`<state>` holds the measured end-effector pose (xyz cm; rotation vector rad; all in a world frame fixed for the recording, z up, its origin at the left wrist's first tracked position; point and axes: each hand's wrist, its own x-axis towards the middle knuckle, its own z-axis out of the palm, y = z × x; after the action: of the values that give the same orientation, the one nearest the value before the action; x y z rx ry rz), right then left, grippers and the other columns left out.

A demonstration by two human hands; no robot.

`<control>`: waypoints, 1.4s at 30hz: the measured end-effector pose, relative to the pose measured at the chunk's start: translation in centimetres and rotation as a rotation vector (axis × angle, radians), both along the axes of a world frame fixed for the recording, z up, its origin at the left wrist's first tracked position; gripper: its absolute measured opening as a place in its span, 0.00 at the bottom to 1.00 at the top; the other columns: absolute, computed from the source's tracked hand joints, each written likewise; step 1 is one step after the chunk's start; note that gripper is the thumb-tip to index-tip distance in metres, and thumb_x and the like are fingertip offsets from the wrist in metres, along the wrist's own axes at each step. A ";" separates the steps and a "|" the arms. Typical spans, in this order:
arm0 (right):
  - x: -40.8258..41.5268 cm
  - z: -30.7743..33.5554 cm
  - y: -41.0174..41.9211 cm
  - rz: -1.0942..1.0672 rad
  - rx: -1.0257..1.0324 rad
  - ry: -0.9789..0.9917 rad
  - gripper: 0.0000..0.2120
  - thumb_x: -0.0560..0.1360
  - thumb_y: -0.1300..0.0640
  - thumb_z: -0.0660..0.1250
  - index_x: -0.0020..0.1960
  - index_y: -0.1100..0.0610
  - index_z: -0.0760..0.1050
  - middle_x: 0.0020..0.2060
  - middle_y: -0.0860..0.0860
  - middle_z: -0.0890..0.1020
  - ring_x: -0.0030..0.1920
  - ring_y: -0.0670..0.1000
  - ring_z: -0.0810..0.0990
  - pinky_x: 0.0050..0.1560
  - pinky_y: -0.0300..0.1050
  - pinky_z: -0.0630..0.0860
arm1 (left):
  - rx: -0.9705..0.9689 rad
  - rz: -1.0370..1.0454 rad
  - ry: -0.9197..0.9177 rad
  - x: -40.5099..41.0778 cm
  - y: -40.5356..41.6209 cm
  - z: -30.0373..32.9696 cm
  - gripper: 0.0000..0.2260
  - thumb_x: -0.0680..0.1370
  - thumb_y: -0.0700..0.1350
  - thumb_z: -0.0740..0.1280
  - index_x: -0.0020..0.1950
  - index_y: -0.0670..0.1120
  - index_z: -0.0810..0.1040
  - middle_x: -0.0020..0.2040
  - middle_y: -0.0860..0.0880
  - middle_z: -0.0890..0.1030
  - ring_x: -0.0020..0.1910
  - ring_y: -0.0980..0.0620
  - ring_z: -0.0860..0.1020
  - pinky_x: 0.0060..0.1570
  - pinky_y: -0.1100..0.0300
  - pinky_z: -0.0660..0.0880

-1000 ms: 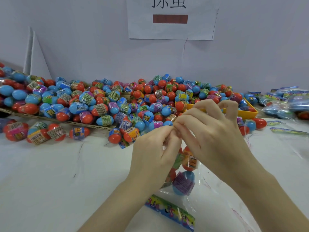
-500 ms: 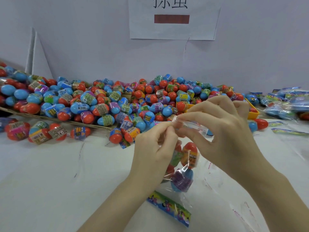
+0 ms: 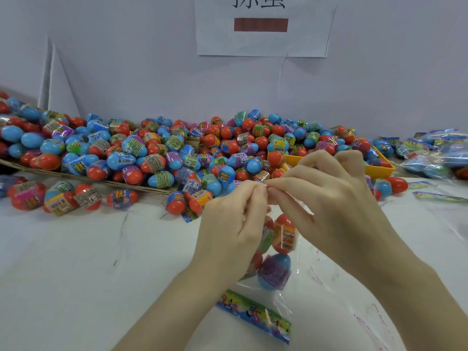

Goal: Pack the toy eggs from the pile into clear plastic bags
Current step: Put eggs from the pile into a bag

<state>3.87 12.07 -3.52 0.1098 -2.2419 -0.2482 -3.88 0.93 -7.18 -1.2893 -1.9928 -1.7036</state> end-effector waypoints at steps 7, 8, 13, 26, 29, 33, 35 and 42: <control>-0.3 -0.4 0.0 -0.006 0.024 0.006 0.17 0.76 0.54 0.57 0.36 0.58 0.80 0.31 0.50 0.81 0.37 0.55 0.78 0.43 0.49 0.64 | -0.052 0.040 0.159 -0.3 -0.3 0.0 0.18 0.78 0.49 0.52 0.38 0.43 0.75 0.27 0.55 0.71 0.29 0.51 0.73 0.26 0.57 0.67; -0.3 -0.4 0.0 -0.007 0.027 0.012 0.17 0.76 0.55 0.57 0.35 0.58 0.80 0.30 0.51 0.81 0.37 0.55 0.78 0.43 0.49 0.64 | -0.064 0.048 0.175 -0.3 -0.3 0.0 0.18 0.78 0.49 0.51 0.37 0.42 0.75 0.27 0.54 0.71 0.28 0.51 0.72 0.26 0.57 0.67; -0.4 -0.5 0.1 -0.022 0.063 0.032 0.17 0.76 0.56 0.57 0.34 0.59 0.79 0.30 0.51 0.81 0.37 0.54 0.78 0.43 0.47 0.64 | -0.116 0.097 0.246 -0.3 -0.4 0.0 0.19 0.78 0.48 0.51 0.37 0.40 0.76 0.26 0.48 0.73 0.23 0.51 0.70 0.25 0.53 0.66; -0.7 -0.9 0.0 -0.156 0.123 0.125 0.15 0.76 0.57 0.60 0.34 0.58 0.78 0.29 0.52 0.80 0.35 0.54 0.78 0.44 0.50 0.63 | -0.082 0.081 0.129 -0.1 0.0 -0.2 0.23 0.77 0.52 0.51 0.39 0.38 0.78 0.28 0.43 0.77 0.25 0.46 0.74 0.26 0.46 0.70; -0.7 -0.9 -0.1 -0.165 0.125 0.141 0.15 0.77 0.57 0.59 0.35 0.58 0.78 0.30 0.51 0.80 0.36 0.54 0.78 0.44 0.50 0.62 | -0.070 0.069 0.090 -0.2 0.0 -0.3 0.23 0.76 0.52 0.51 0.39 0.38 0.79 0.29 0.44 0.78 0.27 0.46 0.75 0.27 0.45 0.71; -0.7 -0.9 0.0 -0.172 0.093 0.141 0.15 0.77 0.57 0.59 0.35 0.58 0.78 0.30 0.52 0.80 0.36 0.54 0.78 0.45 0.51 0.64 | -0.065 0.071 0.082 -0.2 0.1 -0.3 0.23 0.76 0.53 0.52 0.38 0.38 0.79 0.29 0.47 0.79 0.27 0.49 0.76 0.29 0.47 0.72; -0.8 -1.0 -0.1 -0.184 0.073 0.145 0.15 0.76 0.56 0.59 0.35 0.58 0.78 0.30 0.52 0.81 0.35 0.54 0.78 0.44 0.50 0.69 | -0.052 0.064 0.068 -0.1 0.1 -0.4 0.23 0.75 0.53 0.52 0.38 0.39 0.79 0.29 0.48 0.80 0.29 0.49 0.77 0.29 0.49 0.72; -0.4 -0.7 1.3 -0.283 -0.187 0.187 0.08 0.73 0.58 0.66 0.37 0.60 0.79 0.32 0.53 0.82 0.36 0.56 0.79 0.44 0.52 0.68 | -0.019 0.054 0.036 0.1 0.0 -0.6 0.18 0.76 0.51 0.53 0.39 0.46 0.80 0.32 0.51 0.82 0.32 0.54 0.80 0.33 0.54 0.76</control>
<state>3.43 13.38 -4.18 -0.3201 -2.0780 -0.1896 -3.75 0.94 -7.77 -1.2516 -2.0100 -1.6297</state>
